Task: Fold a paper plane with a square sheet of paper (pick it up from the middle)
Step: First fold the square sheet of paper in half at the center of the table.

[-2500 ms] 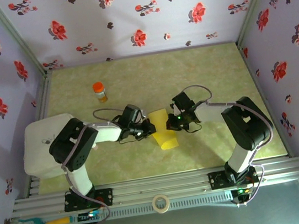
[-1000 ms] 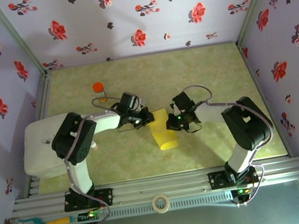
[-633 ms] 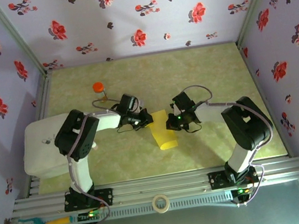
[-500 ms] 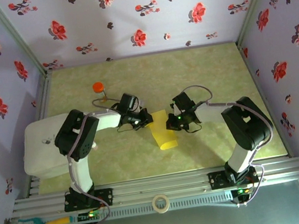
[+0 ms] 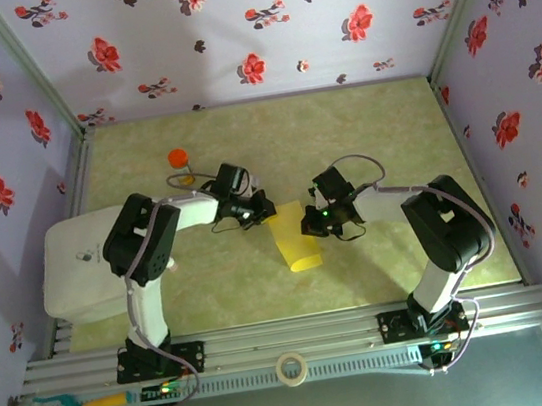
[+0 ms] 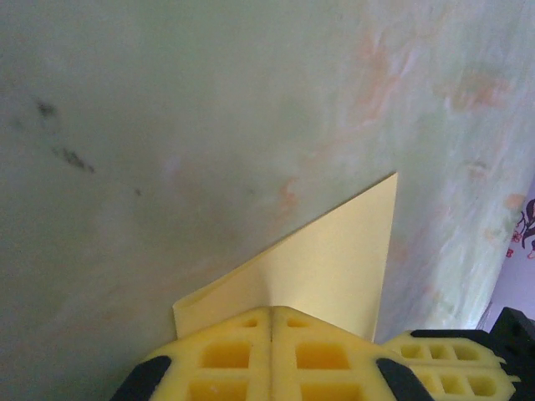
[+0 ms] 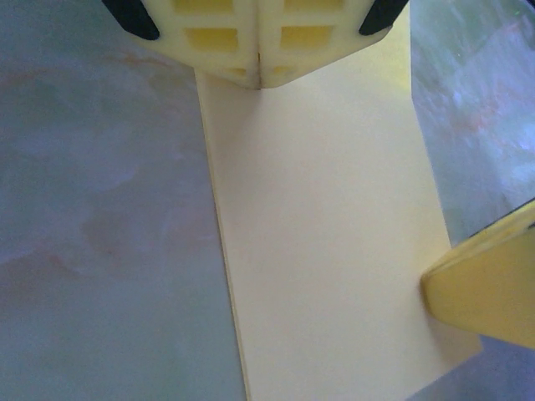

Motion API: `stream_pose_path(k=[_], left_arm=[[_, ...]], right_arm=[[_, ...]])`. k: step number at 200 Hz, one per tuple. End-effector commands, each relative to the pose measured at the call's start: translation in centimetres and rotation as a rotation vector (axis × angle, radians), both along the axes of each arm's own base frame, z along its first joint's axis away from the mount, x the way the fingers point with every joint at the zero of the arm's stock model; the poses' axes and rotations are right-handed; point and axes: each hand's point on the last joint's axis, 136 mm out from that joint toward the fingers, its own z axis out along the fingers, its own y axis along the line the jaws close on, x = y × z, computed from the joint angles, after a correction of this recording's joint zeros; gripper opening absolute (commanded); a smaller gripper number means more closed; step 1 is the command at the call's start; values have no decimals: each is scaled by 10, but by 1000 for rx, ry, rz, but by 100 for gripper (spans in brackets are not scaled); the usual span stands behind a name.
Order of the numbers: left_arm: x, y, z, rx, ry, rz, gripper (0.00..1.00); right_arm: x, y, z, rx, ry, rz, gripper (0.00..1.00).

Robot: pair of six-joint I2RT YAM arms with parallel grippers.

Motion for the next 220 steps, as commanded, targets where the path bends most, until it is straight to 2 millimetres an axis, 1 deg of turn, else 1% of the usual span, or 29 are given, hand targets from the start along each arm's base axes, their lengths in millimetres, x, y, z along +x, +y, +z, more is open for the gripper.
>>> stream_pose_path(k=[1,42,78,79,98,127,153,184,201,220], left_arm=[[-1,16,-24,75,28,19,0],[15,33,-26,169,22,87,0],[28,38,-25,189,17,119,0],[29,38,-23,186,12,120,0],[32,38,-25,186,15,131,0],[36,48,-28,248,21,156,0],[42,47,-24,254,14,171,0],[48,45,-23,266,20,163,0],[50,45,-19,268,14,168,0],[55,43,-2,263,-19,167,0]], right_arm=[[-33,-38,-43,-181,142,-42,0],[-34,-38,-43,-178,143,-42,0],[-34,-38,-43,-175,144,-43,0],[-34,-38,-43,-175,144,-44,0],[-34,-37,-43,-174,144,-42,0],[-34,-37,-43,-173,144,-43,0],[-35,-37,-44,-172,144,-44,0],[-36,-38,-46,-170,149,-50,0],[-36,-37,-46,-164,148,-56,0],[-35,-37,-46,-164,148,-65,0]])
